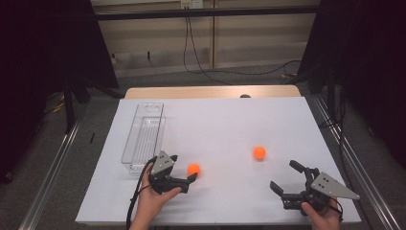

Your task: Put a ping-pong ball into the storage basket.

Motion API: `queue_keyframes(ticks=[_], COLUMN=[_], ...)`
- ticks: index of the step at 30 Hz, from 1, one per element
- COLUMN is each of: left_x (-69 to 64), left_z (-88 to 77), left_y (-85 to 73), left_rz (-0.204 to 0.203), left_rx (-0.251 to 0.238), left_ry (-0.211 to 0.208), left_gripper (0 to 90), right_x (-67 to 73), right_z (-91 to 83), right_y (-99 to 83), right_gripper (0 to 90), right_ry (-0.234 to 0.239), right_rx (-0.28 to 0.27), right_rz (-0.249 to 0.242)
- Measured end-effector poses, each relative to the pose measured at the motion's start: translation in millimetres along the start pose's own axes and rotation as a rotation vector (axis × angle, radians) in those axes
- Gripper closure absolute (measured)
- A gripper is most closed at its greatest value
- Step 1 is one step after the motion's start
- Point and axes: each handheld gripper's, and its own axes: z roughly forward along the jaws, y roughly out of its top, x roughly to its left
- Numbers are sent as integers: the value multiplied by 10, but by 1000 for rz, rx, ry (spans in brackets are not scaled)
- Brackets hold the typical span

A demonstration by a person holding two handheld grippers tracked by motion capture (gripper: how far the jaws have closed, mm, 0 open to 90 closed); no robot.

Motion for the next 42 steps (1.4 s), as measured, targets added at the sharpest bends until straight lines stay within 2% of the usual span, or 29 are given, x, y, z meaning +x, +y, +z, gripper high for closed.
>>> queue_keyframes(ticks=[5, 10, 22, 26, 31, 42], left_x=[7, -1, -8, -3, -10, -27], left_z=[5, 14, 36, 39, 47, 107], left_y=[8, 13, 35, 37, 38, 54], left_rz=[-8, 0, -15, -4, -7, -3], left_rx=[-2, 17, 14, 29, 26, 53], left_ry=[-3, -3, -14, -8, -10, -14], left_gripper=[43, 51, 51, 51, 52, 55], right_x=[1, 4, 4, 6, 6, 6], right_z=[-3, -10, -8, -7, -14, -16], right_y=[0, 1, 0, 0, 3, 4], right_gripper=[12, 13, 13, 13, 13, 14], right_ry=[1, 0, 6, 8, 10, 11], right_rx=[0, 0, 0, 0, -3, -5], right_rz=[3, 5, 1, 0, 4, 3])
